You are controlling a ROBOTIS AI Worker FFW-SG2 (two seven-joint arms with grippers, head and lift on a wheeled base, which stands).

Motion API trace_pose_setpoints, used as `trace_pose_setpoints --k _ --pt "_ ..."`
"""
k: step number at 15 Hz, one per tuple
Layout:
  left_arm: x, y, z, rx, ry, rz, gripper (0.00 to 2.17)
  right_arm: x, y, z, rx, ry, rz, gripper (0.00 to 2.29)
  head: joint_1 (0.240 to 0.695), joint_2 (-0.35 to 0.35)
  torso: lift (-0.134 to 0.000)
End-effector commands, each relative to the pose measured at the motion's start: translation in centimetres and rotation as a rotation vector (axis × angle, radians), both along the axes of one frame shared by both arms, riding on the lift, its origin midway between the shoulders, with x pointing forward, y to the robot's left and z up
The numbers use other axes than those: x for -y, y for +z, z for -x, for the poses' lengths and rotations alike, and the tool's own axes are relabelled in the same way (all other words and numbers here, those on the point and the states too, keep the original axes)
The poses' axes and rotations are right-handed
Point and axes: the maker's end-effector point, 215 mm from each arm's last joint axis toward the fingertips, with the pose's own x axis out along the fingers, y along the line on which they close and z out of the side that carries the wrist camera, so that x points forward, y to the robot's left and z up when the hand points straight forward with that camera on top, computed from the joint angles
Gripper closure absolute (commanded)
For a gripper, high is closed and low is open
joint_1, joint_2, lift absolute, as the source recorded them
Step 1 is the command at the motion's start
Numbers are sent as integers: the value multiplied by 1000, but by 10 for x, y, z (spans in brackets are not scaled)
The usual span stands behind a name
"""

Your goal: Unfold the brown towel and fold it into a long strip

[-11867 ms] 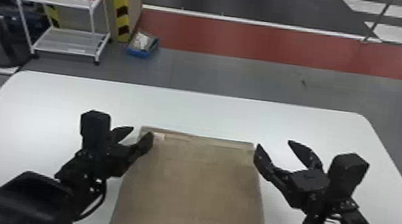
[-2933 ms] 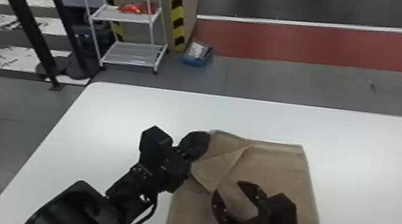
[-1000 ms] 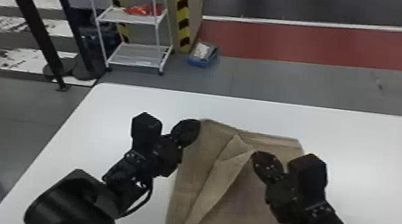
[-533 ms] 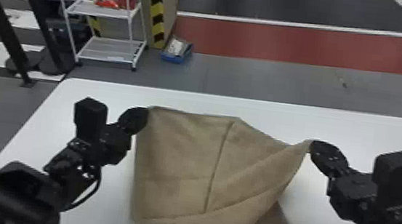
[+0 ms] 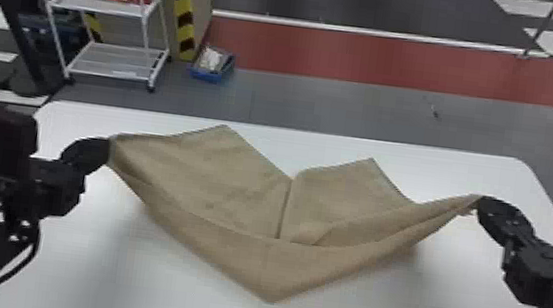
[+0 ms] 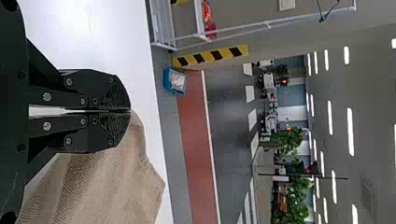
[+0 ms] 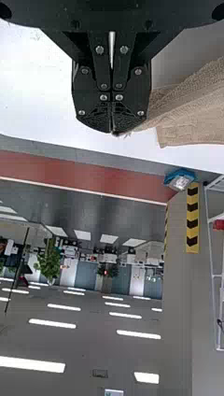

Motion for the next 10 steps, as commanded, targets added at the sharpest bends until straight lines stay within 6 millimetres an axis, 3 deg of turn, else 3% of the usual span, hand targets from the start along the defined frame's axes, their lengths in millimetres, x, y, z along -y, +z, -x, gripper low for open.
trace_pose_setpoints --k 1,3,5,7,10 --pt "-16 -8 21 -24 30 -7 1096 10 -8 -5 -18 -17 7 1602 695 6 -125" --pt "-38 -20 37 -44 81 -17 1096 33 -14 -3 -28 -55 7 1602 695 11 -125" --pt "-44 -29 52 -62 103 -19 1096 58 -28 3 -68 -97 22 1602 695 12 -125" --pt "-26 -38 72 -85 88 -1 1096 60 -39 15 -90 -104 42 1602 695 -1 -125" --pt "8 -52 95 -123 48 10 1096 76 -36 38 -79 -154 24 1602 695 -34 -125"
